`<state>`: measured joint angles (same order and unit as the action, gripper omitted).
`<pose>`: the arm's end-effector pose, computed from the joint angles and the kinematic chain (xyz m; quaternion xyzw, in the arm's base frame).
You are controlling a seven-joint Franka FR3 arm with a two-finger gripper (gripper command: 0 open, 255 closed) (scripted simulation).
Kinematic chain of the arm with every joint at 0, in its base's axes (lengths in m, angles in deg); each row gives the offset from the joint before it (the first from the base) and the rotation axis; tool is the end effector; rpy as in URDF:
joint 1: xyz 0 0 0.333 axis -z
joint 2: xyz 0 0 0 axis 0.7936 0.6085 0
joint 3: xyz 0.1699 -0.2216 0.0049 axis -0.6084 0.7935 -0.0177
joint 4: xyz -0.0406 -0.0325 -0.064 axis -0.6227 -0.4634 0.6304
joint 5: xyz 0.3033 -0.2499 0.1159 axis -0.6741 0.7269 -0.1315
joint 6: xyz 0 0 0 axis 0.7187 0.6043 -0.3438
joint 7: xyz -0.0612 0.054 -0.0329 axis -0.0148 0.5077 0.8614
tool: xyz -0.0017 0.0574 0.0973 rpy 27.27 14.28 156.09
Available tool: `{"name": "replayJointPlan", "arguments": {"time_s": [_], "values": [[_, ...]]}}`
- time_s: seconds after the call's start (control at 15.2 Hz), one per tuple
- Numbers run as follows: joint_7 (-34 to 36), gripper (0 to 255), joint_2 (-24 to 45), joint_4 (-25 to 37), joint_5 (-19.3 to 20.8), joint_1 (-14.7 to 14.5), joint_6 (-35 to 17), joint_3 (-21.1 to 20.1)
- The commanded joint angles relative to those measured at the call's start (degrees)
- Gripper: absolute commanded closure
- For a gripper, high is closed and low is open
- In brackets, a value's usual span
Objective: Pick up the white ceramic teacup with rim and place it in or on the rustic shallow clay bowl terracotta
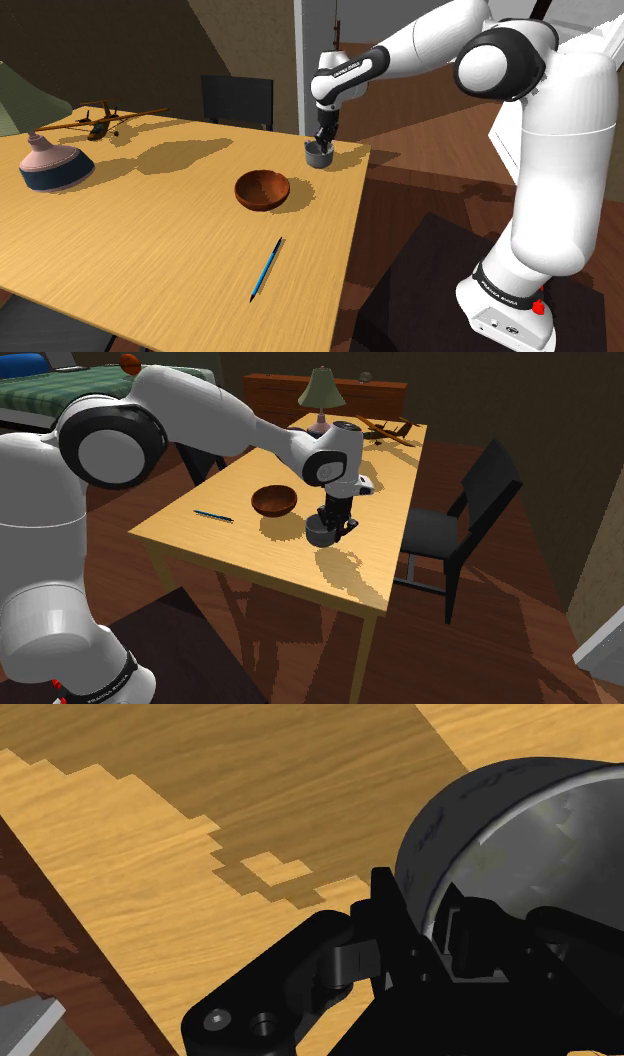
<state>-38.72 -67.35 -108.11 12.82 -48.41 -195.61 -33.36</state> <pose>0.6451 -0.1022 0.3120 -0.9973 -0.0667 -0.0065 0.0286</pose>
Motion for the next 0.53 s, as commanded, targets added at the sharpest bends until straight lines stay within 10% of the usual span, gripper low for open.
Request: {"name": "replayJointPlan", "arguments": {"time_s": [0.0,0.46], "values": [[0.2,255,-0.7,0.5,0.1,-0.1,1.3,0.0],[0.7,255,-2.6,3.4,0.5,-0.1,5.9,0.2]]}}
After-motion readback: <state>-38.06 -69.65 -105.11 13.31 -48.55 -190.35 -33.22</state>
